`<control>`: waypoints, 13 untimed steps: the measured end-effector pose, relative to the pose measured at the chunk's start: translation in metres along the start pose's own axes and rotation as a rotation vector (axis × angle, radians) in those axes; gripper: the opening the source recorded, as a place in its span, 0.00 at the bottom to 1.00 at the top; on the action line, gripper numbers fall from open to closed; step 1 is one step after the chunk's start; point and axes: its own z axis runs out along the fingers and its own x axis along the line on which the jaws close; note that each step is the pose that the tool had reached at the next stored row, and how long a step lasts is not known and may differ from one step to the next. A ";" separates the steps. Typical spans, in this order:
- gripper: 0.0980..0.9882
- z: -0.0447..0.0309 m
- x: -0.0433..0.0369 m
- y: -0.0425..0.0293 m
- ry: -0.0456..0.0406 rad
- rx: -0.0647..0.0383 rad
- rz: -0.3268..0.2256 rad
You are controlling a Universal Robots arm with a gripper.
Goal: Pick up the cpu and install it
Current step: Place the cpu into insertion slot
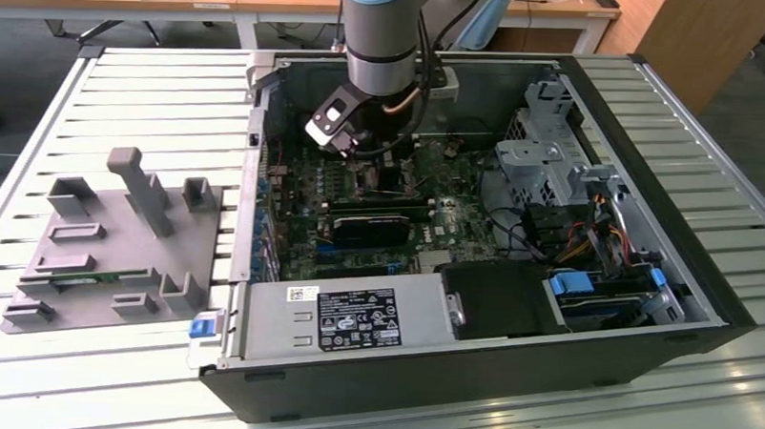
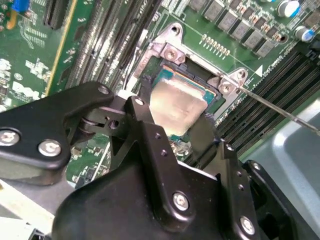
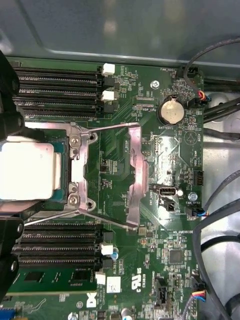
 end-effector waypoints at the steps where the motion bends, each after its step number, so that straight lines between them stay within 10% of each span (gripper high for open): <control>1: 0.50 0.0000 0.0000 0.0000 -0.0003 0.000 0.000; 13: 0.55 -0.0094 0.0001 0.0007 -0.0010 0.001 0.000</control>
